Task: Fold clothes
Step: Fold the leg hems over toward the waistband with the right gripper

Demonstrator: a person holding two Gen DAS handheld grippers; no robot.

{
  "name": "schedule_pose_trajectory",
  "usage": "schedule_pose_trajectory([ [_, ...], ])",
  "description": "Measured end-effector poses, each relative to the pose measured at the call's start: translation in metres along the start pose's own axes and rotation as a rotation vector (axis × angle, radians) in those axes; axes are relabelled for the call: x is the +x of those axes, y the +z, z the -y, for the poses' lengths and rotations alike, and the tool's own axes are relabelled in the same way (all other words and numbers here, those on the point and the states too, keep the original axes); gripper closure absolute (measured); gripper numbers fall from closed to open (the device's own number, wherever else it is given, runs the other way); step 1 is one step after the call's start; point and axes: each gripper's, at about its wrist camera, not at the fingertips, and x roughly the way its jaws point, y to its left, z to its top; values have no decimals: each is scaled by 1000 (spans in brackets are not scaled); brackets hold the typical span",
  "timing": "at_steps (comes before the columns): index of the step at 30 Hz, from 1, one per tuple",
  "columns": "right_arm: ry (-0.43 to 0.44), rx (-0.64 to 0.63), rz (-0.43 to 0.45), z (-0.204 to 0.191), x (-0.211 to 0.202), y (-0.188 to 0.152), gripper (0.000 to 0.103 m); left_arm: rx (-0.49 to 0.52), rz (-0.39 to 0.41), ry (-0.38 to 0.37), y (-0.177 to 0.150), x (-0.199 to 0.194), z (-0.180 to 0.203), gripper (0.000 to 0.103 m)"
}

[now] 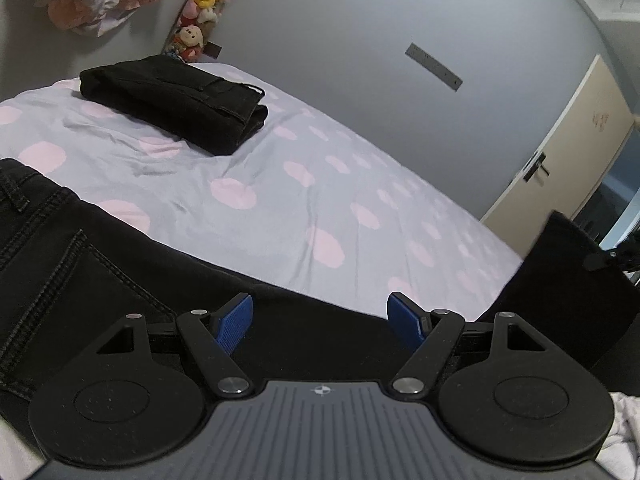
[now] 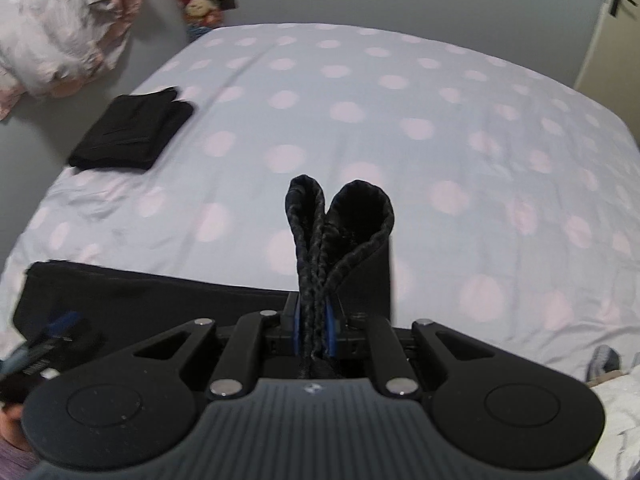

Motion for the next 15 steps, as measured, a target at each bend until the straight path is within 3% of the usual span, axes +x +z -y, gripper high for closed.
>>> schedule_pose_trajectory([
  [6, 73, -27, -51, -80, 46, -4, 89, -38, -4, -15, 2, -4, -8, 15],
  [11, 146, 3, -131, -118, 108, -25, 88, -53, 1, -18, 4, -5, -12, 15],
  [15, 146, 11, -173, -140, 157, -50, 88, -44, -15, -13, 4, 1, -13, 15],
])
